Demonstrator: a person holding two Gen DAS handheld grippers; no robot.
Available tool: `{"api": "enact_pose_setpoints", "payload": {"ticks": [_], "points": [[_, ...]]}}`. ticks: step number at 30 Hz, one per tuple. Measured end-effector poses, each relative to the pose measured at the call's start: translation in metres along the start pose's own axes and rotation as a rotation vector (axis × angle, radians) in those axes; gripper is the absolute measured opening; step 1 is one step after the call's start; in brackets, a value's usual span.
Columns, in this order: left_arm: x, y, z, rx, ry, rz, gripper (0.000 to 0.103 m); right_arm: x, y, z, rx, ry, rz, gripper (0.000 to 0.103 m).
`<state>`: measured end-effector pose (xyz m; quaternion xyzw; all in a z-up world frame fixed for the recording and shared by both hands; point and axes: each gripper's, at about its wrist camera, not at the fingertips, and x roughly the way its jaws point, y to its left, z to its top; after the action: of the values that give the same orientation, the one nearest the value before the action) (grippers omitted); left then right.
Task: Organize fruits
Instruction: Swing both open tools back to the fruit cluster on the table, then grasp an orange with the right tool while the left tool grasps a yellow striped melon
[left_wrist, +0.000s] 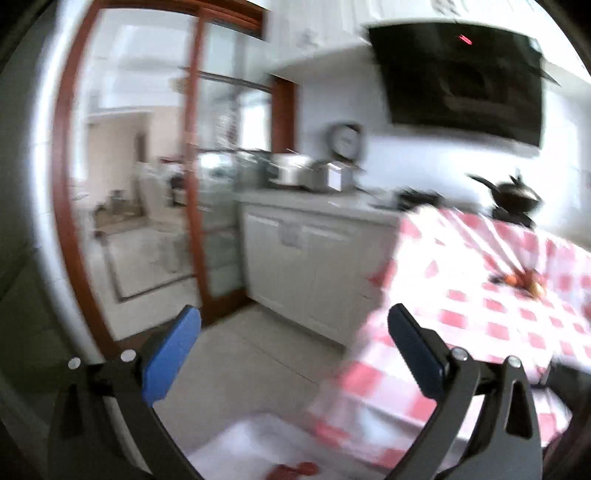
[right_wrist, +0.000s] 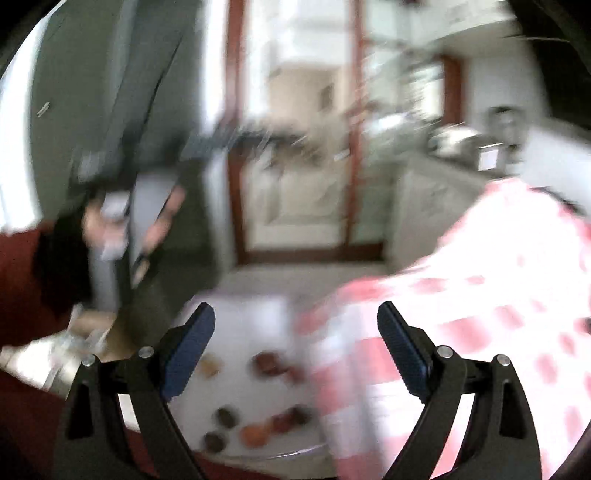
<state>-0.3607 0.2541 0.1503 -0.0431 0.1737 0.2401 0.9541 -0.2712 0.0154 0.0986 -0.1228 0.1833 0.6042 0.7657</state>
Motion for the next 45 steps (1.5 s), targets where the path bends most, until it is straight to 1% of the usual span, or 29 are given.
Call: {"api": "enact_pose_setpoints", "payload": {"ticks": [2,3,4,8,10,11,12,13,16,17,18,20,21,25,28,31,33,34,35,36,37,39,42,45], "points": [[0.014,-0.027,0.000,0.004,0.027,-0.085,0.102,-0.031,-0.045,0.003,0.091,-0.055,-0.157,0.087],[0.026,-0.049,0.000,0.008,0.043,-0.147,0.102,-0.038,-0.061,0.001,0.130,-0.063,-0.209,0.087],[0.036,-0.068,0.000,0.013,0.057,-0.192,0.102,-0.050,-0.087,-0.002,0.193,-0.065,-0.293,0.087],[0.079,-0.151,-0.008,0.028,0.114,-0.369,0.102,-0.083,-0.179,-0.024,0.416,-0.013,-0.540,0.087],[0.112,-0.209,-0.012,0.076,0.196,-0.448,0.102,-0.097,-0.233,-0.035,0.550,0.057,-0.653,0.087],[0.126,-0.231,-0.014,0.089,0.225,-0.479,0.102,-0.102,-0.258,-0.042,0.614,0.089,-0.706,0.087],[0.147,-0.265,-0.017,0.109,0.268,-0.518,0.102,-0.104,-0.275,-0.051,0.665,0.106,-0.745,0.087],[0.161,-0.290,-0.019,0.125,0.293,-0.537,0.102,-0.113,-0.305,-0.062,0.754,0.123,-0.800,0.087],[0.198,-0.355,-0.029,0.146,0.386,-0.593,0.102,-0.130,-0.356,-0.094,0.891,0.141,-0.881,0.087],[0.207,-0.369,-0.032,0.142,0.411,-0.607,0.102,-0.135,-0.372,-0.107,0.933,0.157,-0.909,0.087],[0.221,-0.390,-0.035,0.135,0.445,-0.620,0.102,-0.141,-0.388,-0.121,0.981,0.170,-0.927,0.087],[0.234,-0.411,-0.037,0.113,0.468,-0.638,0.102,-0.150,-0.405,-0.142,1.040,0.164,-0.954,0.087],[0.240,-0.418,-0.040,0.098,0.477,-0.654,0.102,-0.159,-0.415,-0.154,1.077,0.159,-0.983,0.087],[0.254,-0.430,-0.043,0.058,0.494,-0.677,0.102,-0.178,-0.449,-0.186,1.154,0.158,-1.032,0.087],[0.262,-0.426,-0.041,-0.003,0.507,-0.706,0.102,-0.175,-0.468,-0.198,1.147,0.178,-1.045,0.087],[0.267,-0.418,-0.043,-0.059,0.533,-0.713,0.101,-0.167,-0.487,-0.194,1.128,0.187,-1.043,0.087],[0.265,-0.416,-0.043,-0.060,0.520,-0.723,0.101,-0.158,-0.501,-0.184,1.068,0.178,-1.060,0.087],[0.263,-0.417,-0.043,-0.050,0.513,-0.728,0.102,-0.150,-0.511,-0.179,1.026,0.188,-1.056,0.087],[0.262,-0.418,-0.042,-0.043,0.509,-0.734,0.102,-0.143,-0.520,-0.177,1.000,0.208,-1.052,0.085],[0.261,-0.419,-0.042,-0.037,0.503,-0.742,0.102,-0.136,-0.529,-0.175,0.982,0.234,-1.051,0.081],[0.260,-0.418,-0.042,-0.037,0.496,-0.740,0.102,-0.128,-0.540,-0.174,0.968,0.268,-1.039,0.079],[0.260,-0.418,-0.042,-0.043,0.497,-0.745,0.102,-0.117,-0.553,-0.173,0.943,0.310,-1.010,0.072],[0.260,-0.419,-0.041,-0.039,0.497,-0.748,0.102,-0.097,-0.566,-0.167,0.876,0.366,-0.976,0.071],[0.260,-0.421,-0.041,-0.029,0.502,-0.750,0.101,-0.081,-0.577,-0.158,0.823,0.373,-0.967,0.070]]}}
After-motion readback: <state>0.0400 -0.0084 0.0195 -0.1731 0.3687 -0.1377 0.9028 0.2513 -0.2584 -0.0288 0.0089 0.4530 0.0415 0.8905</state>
